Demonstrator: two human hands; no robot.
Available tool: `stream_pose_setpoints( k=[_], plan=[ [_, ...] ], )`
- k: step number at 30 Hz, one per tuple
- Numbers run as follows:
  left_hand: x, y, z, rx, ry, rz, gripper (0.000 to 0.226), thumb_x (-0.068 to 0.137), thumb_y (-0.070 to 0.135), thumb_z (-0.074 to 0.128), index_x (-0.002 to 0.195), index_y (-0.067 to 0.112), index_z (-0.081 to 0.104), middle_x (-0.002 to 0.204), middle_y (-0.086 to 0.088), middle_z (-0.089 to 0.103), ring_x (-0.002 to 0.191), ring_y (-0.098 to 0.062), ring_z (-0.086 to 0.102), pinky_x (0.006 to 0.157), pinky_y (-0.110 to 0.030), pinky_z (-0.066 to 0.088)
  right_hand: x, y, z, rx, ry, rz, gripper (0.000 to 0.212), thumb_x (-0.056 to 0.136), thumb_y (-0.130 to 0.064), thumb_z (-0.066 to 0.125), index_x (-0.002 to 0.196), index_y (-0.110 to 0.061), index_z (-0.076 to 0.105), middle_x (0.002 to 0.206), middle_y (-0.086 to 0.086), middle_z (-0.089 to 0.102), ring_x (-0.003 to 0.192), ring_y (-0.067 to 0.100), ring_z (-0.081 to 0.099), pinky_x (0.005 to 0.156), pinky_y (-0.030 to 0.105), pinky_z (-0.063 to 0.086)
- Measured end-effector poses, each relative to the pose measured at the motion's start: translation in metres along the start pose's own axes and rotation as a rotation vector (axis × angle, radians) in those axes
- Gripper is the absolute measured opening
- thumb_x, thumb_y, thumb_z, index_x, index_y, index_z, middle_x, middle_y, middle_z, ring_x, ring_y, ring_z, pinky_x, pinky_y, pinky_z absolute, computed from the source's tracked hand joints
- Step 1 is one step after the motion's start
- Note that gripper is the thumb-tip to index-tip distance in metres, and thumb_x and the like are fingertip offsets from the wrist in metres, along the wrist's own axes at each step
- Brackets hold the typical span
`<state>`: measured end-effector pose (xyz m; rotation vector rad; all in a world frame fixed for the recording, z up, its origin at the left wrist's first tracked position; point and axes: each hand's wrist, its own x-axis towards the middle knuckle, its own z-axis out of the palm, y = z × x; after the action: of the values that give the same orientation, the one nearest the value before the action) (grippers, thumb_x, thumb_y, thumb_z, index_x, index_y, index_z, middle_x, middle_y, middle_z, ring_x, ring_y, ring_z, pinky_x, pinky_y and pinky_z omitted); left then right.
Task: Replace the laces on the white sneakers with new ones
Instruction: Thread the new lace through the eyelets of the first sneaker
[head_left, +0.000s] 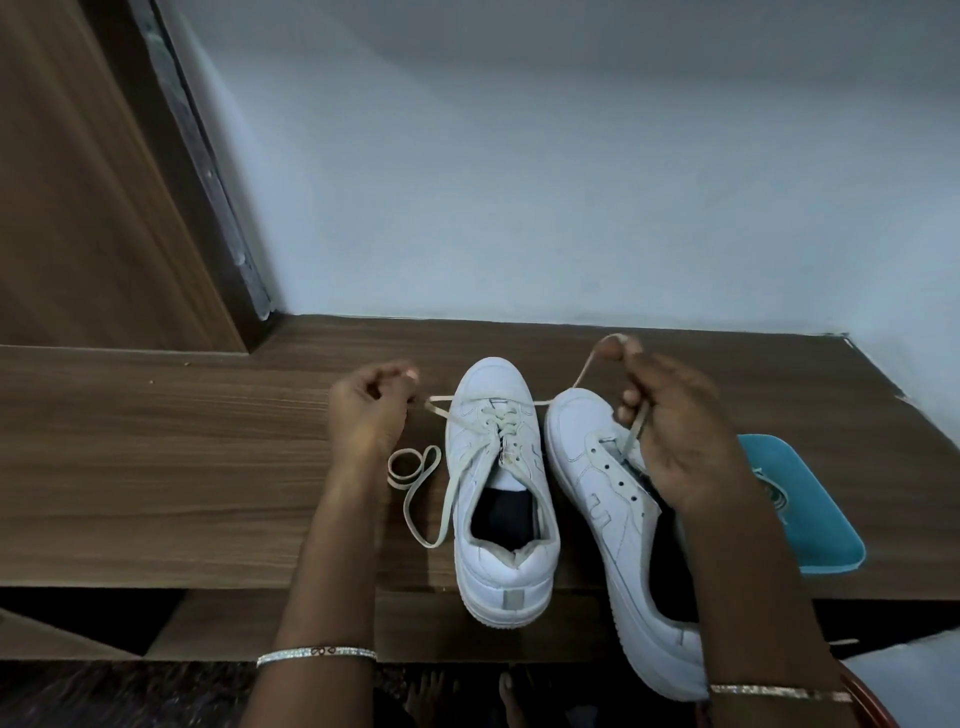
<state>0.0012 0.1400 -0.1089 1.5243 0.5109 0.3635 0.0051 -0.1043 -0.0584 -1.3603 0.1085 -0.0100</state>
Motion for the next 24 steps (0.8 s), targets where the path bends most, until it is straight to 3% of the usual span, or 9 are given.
stream_pose_setpoints(
  k=[2,5,9,12,16,18,20,22,24],
  plan=[
    [-0.004,0.012,0.002,0.081,-0.063,0.255,0.013,0.091,0.021,0.069,0.103,0.021,0.076,0.088,0.008,0.073,0.079,-0.011,0.065,0.075,-0.034,0.053,-0.005,0.003,0.010,-0.221,-0.128,-0.035,0.024,0.096,-0.032,0.063,0.091,-0.014,0.078,0.074,0.008,0.058,0.054,0.007,0.041,0.051,0.021,0.036],
    [-0.021,0.027,0.013,0.094,-0.440,0.376,0.020,0.096,0.022,0.064,0.113,0.021,0.074,0.106,0.010,0.074,0.103,-0.010,0.067,0.091,-0.030,0.052,-0.013,0.009,0.028,-0.459,-0.303,-0.082,0.023,0.096,-0.030,0.065,0.087,-0.014,0.079,0.061,0.002,0.054,0.054,0.007,0.045,0.052,0.020,0.038],
    [-0.038,0.028,0.029,0.126,-0.736,0.424,0.024,0.100,0.020,0.057,0.115,0.010,0.071,0.098,-0.002,0.075,0.089,-0.015,0.072,0.080,-0.027,0.054,-0.020,0.015,0.045,-0.573,-0.355,-0.141,0.025,0.097,-0.025,0.061,0.083,-0.012,0.075,0.049,-0.008,0.054,0.049,0.002,0.049,0.054,0.021,0.041],
    [-0.033,0.027,0.027,0.143,-0.765,0.409,0.030,0.101,0.031,0.054,0.100,0.007,0.072,0.082,-0.009,0.071,0.072,-0.013,0.064,0.064,-0.033,0.049,-0.019,0.016,0.046,-0.539,-0.368,-0.112,0.029,0.097,-0.030,0.062,0.082,-0.009,0.074,0.050,-0.006,0.052,0.052,0.009,0.048,0.057,0.027,0.040],
    [-0.030,0.027,0.020,0.165,-0.833,0.368,0.035,0.099,0.040,0.056,0.098,0.010,0.075,0.090,-0.010,0.075,0.089,-0.028,0.071,0.083,-0.050,0.054,-0.018,0.016,0.045,-0.508,-0.364,-0.096,0.030,0.095,-0.035,0.065,0.087,-0.009,0.076,0.056,0.002,0.053,0.056,0.015,0.047,0.056,0.031,0.040],
    [-0.026,0.026,0.015,0.203,-0.776,0.346,0.030,0.095,0.036,0.062,0.100,0.011,0.077,0.083,0.002,0.076,0.082,-0.009,0.071,0.074,-0.038,0.058,-0.017,0.015,0.038,-0.483,-0.313,-0.086,0.024,0.091,-0.035,0.070,0.085,-0.012,0.078,0.056,0.003,0.057,0.054,0.010,0.050,0.054,0.024,0.042],
    [-0.019,0.022,0.008,0.235,-0.708,0.336,0.026,0.093,0.030,0.065,0.097,0.009,0.078,0.068,0.011,0.072,0.062,0.002,0.062,0.059,-0.022,0.048,-0.013,0.013,0.027,-0.431,-0.274,-0.072,0.019,0.087,-0.030,0.075,0.084,-0.011,0.079,0.056,0.004,0.060,0.053,0.009,0.050,0.052,0.019,0.043],
    [-0.010,0.017,-0.001,0.275,-0.647,0.346,0.026,0.091,0.039,0.067,0.090,0.017,0.080,0.060,0.001,0.065,0.052,-0.011,0.050,0.055,-0.025,0.038,-0.010,0.010,0.017,-0.405,-0.236,-0.061,0.016,0.086,-0.026,0.076,0.083,-0.010,0.078,0.058,0.004,0.064,0.053,0.010,0.051,0.054,0.020,0.043],
    [-0.001,0.011,-0.007,0.283,-0.599,0.362,0.037,0.085,0.061,0.065,0.086,0.027,0.079,0.064,-0.026,0.059,0.059,-0.018,0.039,0.056,-0.034,0.032,-0.007,0.009,0.008,-0.404,-0.199,-0.063,0.016,0.087,-0.024,0.076,0.083,-0.009,0.077,0.064,0.006,0.070,0.056,0.012,0.054,0.057,0.023,0.043]
  ],
)
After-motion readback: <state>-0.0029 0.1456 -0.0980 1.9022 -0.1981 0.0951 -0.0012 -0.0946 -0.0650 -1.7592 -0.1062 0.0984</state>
